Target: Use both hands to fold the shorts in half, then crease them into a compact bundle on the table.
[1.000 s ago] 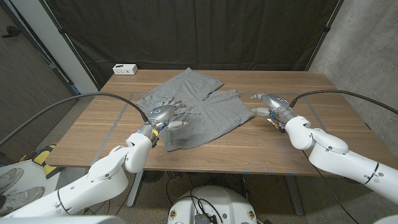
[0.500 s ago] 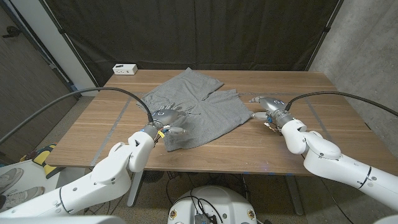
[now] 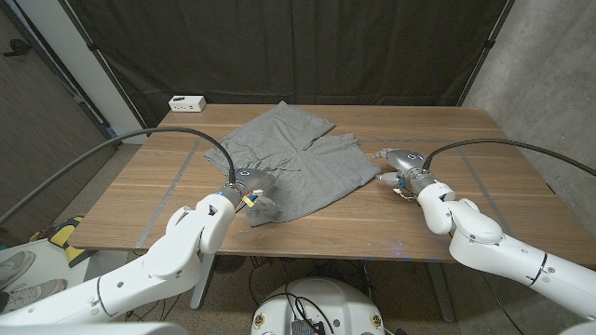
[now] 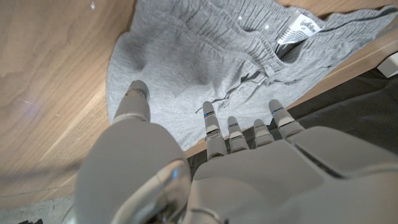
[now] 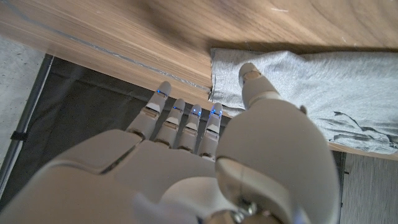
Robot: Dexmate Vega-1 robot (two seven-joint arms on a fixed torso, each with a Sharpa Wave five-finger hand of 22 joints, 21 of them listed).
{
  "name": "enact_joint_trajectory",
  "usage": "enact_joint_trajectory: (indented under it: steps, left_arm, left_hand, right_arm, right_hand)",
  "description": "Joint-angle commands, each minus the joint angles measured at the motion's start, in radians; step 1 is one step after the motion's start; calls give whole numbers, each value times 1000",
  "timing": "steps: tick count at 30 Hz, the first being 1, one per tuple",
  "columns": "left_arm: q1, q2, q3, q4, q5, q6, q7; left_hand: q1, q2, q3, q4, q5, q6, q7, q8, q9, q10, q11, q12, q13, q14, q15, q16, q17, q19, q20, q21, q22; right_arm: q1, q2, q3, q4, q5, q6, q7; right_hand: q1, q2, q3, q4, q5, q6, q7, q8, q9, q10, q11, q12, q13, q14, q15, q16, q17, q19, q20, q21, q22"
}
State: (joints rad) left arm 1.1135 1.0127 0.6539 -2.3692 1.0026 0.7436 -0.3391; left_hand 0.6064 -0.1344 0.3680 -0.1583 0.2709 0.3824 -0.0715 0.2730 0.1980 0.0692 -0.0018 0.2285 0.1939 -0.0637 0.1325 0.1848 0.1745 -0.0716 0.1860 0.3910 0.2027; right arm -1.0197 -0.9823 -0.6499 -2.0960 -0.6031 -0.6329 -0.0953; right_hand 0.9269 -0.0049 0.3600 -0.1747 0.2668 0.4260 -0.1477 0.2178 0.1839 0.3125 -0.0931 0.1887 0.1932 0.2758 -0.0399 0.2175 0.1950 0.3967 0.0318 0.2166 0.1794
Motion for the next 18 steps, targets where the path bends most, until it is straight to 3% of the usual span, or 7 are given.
enact_joint_trajectory:
  steps: [1,8,18]
  left_arm:
    - [-35,-25,7,-7,114,-23,-237]
    - [-35,-56,8,4,204,-54,-315]
    - [4,-102,7,30,332,-125,-303]
  left_hand:
    - [10,-3,-7,0,12,-7,-1,-5,2,-6,2,-6,5,-5,5,0,5,2,10,0,3]
    - [30,-9,-17,0,20,28,-7,5,6,-4,-3,-6,6,-2,0,4,5,12,3,2,6]
    - [108,0,-26,-5,36,138,-22,57,21,43,-40,4,6,33,-30,14,4,57,-27,16,8]
  right_arm:
    - [17,18,-26,23,-47,-37,50]
    - [14,23,-26,41,-50,-25,37]
    - [-14,43,-3,94,-11,27,-51]
  right_hand:
    - [21,2,-5,6,9,-5,-16,-10,4,-13,-3,-3,6,-16,-91,-7,5,-10,-3,-8,2]
    - [37,4,-11,10,14,-12,-31,-15,5,-24,-7,-3,6,-28,-91,-9,7,-17,-7,-10,3]
    - [57,9,-20,13,20,-8,-43,-16,5,-24,-13,2,6,-27,-97,-4,9,-17,-13,-9,3]
